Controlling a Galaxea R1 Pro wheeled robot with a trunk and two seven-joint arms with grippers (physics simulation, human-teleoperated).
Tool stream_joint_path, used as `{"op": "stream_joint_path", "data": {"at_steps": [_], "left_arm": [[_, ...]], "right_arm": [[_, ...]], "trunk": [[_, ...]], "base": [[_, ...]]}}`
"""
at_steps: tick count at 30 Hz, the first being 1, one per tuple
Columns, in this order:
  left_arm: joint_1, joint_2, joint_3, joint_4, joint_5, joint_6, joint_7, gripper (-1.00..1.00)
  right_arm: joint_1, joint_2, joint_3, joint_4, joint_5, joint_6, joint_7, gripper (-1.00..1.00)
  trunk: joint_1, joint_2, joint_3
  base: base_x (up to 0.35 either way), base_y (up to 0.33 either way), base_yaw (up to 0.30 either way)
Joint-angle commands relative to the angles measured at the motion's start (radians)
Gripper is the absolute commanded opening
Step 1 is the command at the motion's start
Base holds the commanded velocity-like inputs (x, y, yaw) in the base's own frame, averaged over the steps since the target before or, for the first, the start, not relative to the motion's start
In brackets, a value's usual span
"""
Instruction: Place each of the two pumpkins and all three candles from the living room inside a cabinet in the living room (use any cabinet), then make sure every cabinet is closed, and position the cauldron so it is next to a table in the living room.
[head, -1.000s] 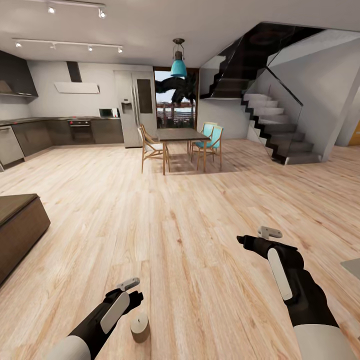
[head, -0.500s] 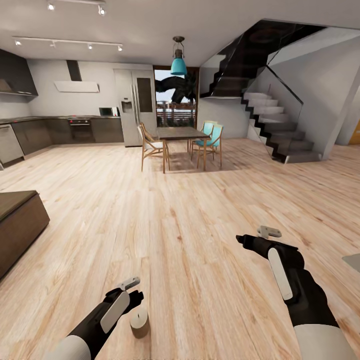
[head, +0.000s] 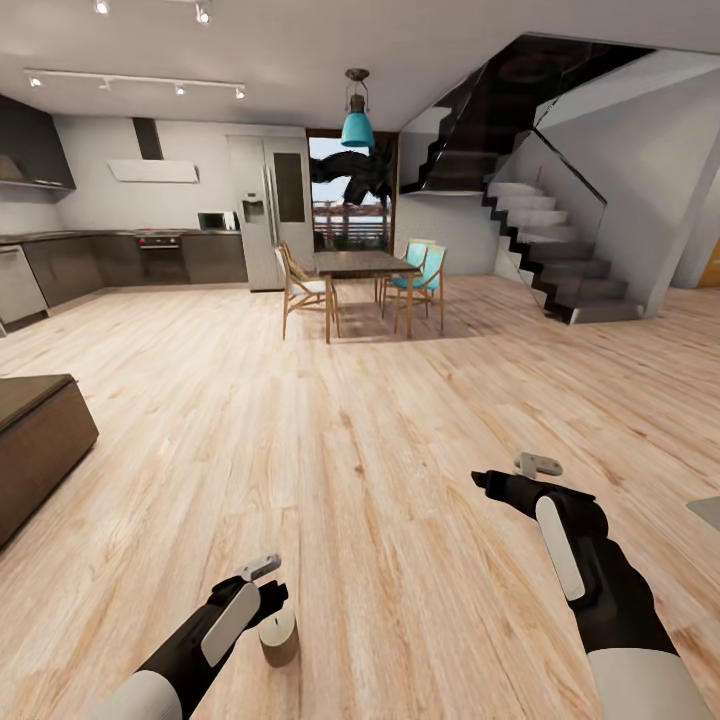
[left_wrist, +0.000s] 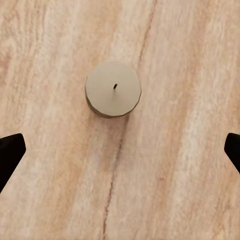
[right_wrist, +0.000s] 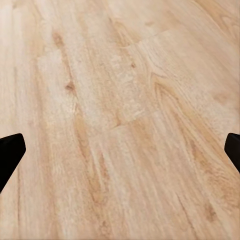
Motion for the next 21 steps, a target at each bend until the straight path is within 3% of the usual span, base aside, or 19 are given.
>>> {"op": "stream_joint_path", "data": {"at_steps": [1,11,21], "left_arm": [[-0.001,0.001,-0.005,-0.002,0.007,0.002,0.008,1.00],[-0.001,0.001,-0.005,-0.002,0.007,0.003,0.008,1.00],[-0.001,0.001,-0.005,-0.002,0.007,0.003,0.008,1.00]], "right_arm": [[-0.001,0.000,0.001,-0.001,-0.010,0.004,-0.008,1.00],[-0.001,0.000,0.002,0.000,-0.011,0.002,-0.008,1.00],[-0.001,0.000,0.004,-0.001,-0.012,0.002,-0.008,1.00]], "trunk": [[0.004,-0.008,-0.004],[0.042,-0.078,-0.036],[0.048,-0.082,-0.074]], "base": [[0.000,0.000,0.000],[0.000,0.000,0.000],[0.000,0.000,0.000]]}}
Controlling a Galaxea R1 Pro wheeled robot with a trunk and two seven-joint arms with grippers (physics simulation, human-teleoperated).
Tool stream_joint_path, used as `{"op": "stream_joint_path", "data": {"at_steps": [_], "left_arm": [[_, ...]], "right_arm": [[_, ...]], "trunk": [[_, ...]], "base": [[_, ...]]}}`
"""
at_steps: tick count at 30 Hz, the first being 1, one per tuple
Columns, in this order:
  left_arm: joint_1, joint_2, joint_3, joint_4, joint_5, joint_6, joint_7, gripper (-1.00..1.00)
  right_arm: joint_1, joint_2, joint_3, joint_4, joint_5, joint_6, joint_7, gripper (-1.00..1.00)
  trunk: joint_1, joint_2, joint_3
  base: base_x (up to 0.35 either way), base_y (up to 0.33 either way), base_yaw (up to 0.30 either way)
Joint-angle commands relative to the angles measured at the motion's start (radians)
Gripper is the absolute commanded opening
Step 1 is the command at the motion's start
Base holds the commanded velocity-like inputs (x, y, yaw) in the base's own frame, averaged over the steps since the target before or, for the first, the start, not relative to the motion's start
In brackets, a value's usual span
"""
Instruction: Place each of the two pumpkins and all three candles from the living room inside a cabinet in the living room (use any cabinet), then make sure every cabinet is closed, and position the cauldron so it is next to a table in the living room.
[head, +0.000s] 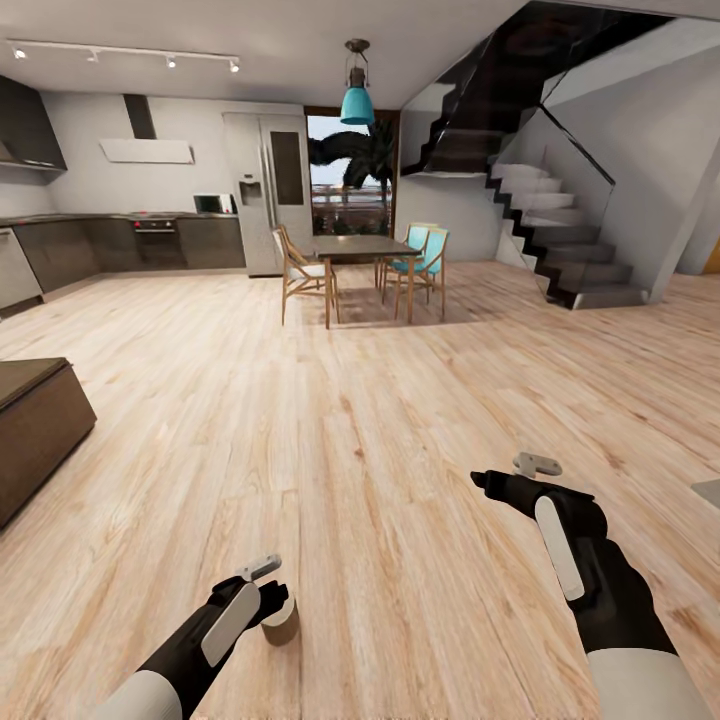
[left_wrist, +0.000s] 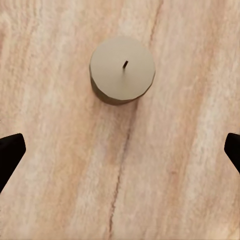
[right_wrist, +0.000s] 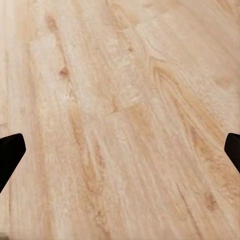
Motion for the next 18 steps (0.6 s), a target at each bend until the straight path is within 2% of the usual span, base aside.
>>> {"op": "stream_joint_path", "data": {"at_steps": [1,18], "left_arm": [[-0.001,0.001,-0.005,-0.002,0.007,0.002,0.009,1.00],[-0.001,0.001,-0.005,-0.002,0.007,0.002,0.009,1.00]], "right_arm": [[-0.001,0.000,0.001,-0.001,-0.011,0.004,-0.008,1.00],[-0.001,0.000,0.003,-0.001,-0.009,0.004,-0.008,1.00]], "trunk": [[0.000,-0.001,-0.005],[0.008,-0.005,-0.071]], "base": [[0.000,0.000,0.000],[0.000,0.000,0.000]]}}
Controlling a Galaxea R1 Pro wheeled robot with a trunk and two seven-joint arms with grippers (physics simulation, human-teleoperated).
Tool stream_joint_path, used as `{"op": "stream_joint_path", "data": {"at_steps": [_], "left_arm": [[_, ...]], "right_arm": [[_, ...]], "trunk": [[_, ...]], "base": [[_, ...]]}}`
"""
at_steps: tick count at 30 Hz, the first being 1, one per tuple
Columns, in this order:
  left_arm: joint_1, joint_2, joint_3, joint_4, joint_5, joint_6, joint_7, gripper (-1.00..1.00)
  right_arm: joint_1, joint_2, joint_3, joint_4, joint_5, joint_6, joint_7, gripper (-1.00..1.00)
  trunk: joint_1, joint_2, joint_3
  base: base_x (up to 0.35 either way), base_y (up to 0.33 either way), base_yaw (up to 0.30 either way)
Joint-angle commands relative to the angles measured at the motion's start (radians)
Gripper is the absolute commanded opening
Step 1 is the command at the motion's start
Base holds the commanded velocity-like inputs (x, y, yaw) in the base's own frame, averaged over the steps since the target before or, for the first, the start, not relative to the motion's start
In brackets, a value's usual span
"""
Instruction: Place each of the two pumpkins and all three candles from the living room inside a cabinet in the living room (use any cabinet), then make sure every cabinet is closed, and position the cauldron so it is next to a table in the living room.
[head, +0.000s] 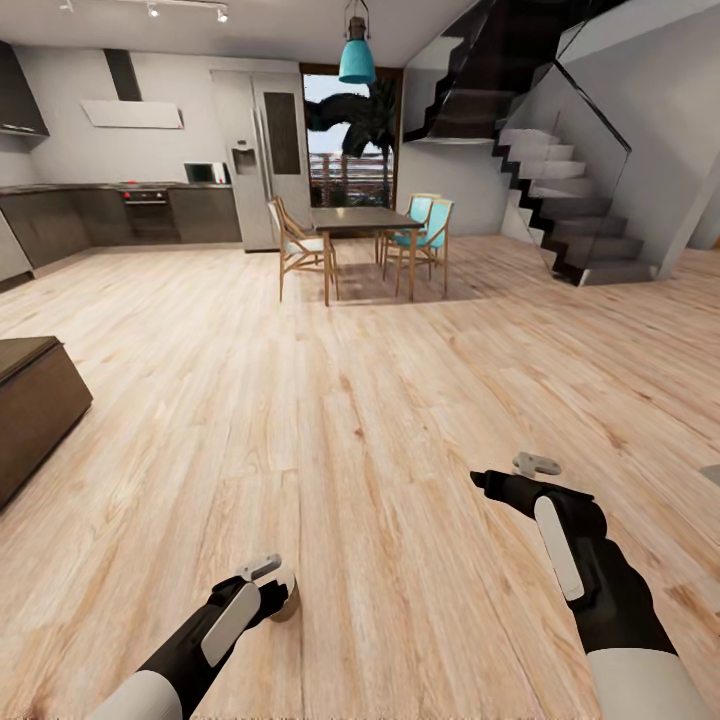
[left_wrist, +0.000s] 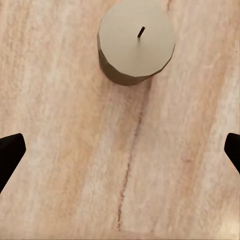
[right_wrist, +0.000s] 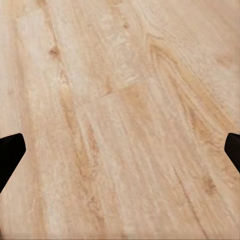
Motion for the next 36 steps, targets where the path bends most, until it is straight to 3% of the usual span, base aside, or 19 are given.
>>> {"op": "stream_joint_path", "data": {"at_steps": [1,24,26,31,36], "left_arm": [[-0.001,0.001,-0.005,-0.002,0.007,0.002,0.008,1.00],[-0.001,0.001,-0.006,-0.002,0.007,0.000,0.008,1.00],[-0.001,0.001,-0.006,-0.002,0.007,0.000,0.008,1.00],[-0.001,0.001,-0.006,-0.002,0.006,0.000,0.008,1.00],[-0.001,0.001,-0.006,-0.002,0.007,0.000,0.008,1.00]], "right_arm": [[-0.001,0.000,0.000,-0.002,-0.010,0.004,-0.008,1.00],[-0.001,-0.002,0.002,-0.013,-0.011,0.006,-0.004,1.00],[-0.001,-0.003,0.003,-0.042,-0.012,0.022,0.019,1.00],[0.002,-0.001,0.006,-0.131,-0.010,0.086,0.167,1.00],[0.002,-0.001,0.006,-0.152,-0.009,0.100,0.215,1.00]], "trunk": [[0.000,-0.001,-0.005],[0.011,-0.006,-0.094],[0.011,-0.007,-0.102],[0.014,-0.008,-0.121],[0.016,-0.009,-0.140]], "base": [[0.000,0.000,0.000],[0.000,0.000,0.000],[0.000,0.000,0.000],[0.000,0.000,0.000],[0.000,0.000,0.000]]}}
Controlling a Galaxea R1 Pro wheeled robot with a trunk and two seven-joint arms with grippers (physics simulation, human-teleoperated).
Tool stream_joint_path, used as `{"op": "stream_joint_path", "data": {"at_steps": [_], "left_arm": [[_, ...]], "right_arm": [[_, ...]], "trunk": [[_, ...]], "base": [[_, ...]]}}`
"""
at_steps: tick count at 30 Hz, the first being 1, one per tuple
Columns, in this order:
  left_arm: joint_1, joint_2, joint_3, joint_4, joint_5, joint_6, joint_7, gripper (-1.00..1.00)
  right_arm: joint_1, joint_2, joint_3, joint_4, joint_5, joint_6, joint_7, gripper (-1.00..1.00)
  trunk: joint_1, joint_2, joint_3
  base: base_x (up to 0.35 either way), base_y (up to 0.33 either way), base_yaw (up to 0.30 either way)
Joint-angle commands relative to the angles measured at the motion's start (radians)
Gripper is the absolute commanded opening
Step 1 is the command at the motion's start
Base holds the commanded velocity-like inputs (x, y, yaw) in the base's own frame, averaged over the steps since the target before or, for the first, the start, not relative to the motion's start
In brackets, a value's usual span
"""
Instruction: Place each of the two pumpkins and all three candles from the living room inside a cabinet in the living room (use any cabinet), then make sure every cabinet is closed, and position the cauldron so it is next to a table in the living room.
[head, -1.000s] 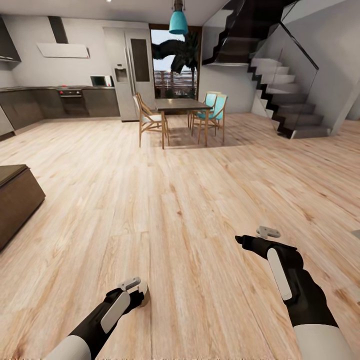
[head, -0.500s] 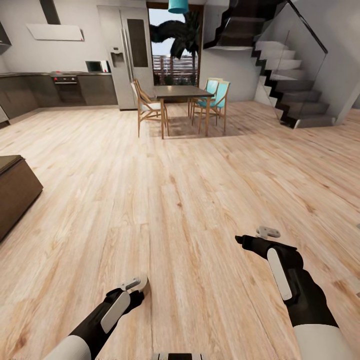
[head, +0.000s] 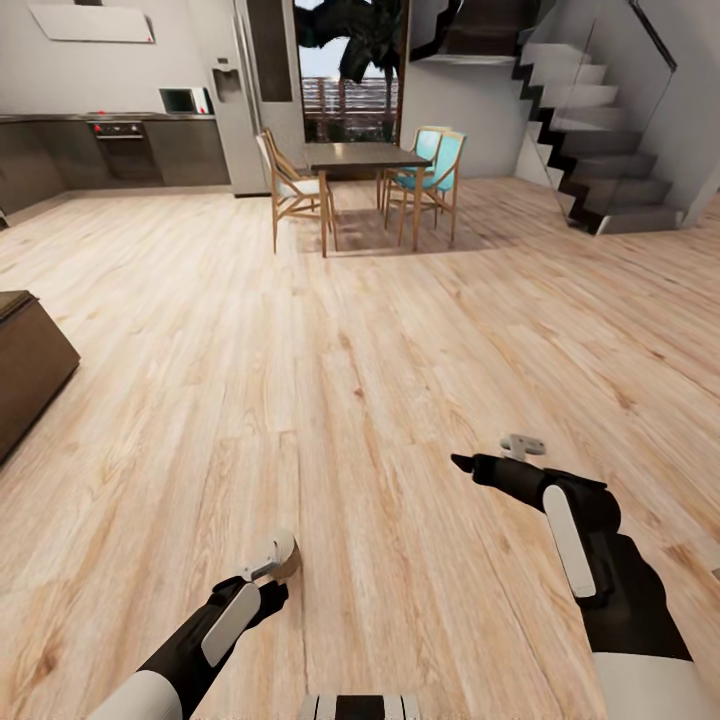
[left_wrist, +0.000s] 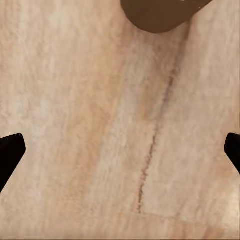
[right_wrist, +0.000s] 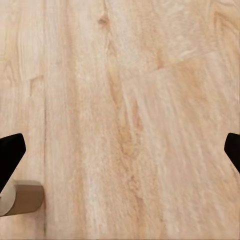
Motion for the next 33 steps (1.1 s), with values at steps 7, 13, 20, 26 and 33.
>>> {"op": "stream_joint_path", "data": {"at_steps": [7,13,20,26,33], "left_arm": [[-0.001,0.000,-0.005,-0.002,0.007,0.001,0.008,1.00],[-0.001,-0.002,-0.008,-0.002,0.006,0.001,0.008,1.00],[-0.001,-0.006,-0.064,0.001,-0.022,0.002,0.008,1.00],[-0.001,-0.007,-0.079,0.000,-0.025,0.001,0.008,1.00],[-0.001,-0.011,-0.081,-0.001,-0.025,0.000,0.008,1.00]], "right_arm": [[0.000,0.000,-0.001,-0.001,0.008,0.008,0.024,1.00],[0.000,0.000,-0.001,0.001,0.008,0.008,0.026,1.00],[0.000,0.000,-0.001,0.004,0.008,0.007,0.027,1.00],[0.000,0.000,-0.001,0.005,0.008,0.007,0.027,1.00],[0.000,0.000,-0.001,0.007,0.008,0.007,0.027,1.00]], "trunk": [[0.003,-0.002,-0.028],[0.006,-0.003,-0.051],[0.009,-0.005,-0.078],[0.011,-0.006,-0.101],[0.014,-0.008,-0.121]], "base": [[0.000,0.000,0.000],[0.000,0.000,0.000],[0.000,0.000,0.000],[0.000,0.000,0.000],[0.000,0.000,0.000]]}}
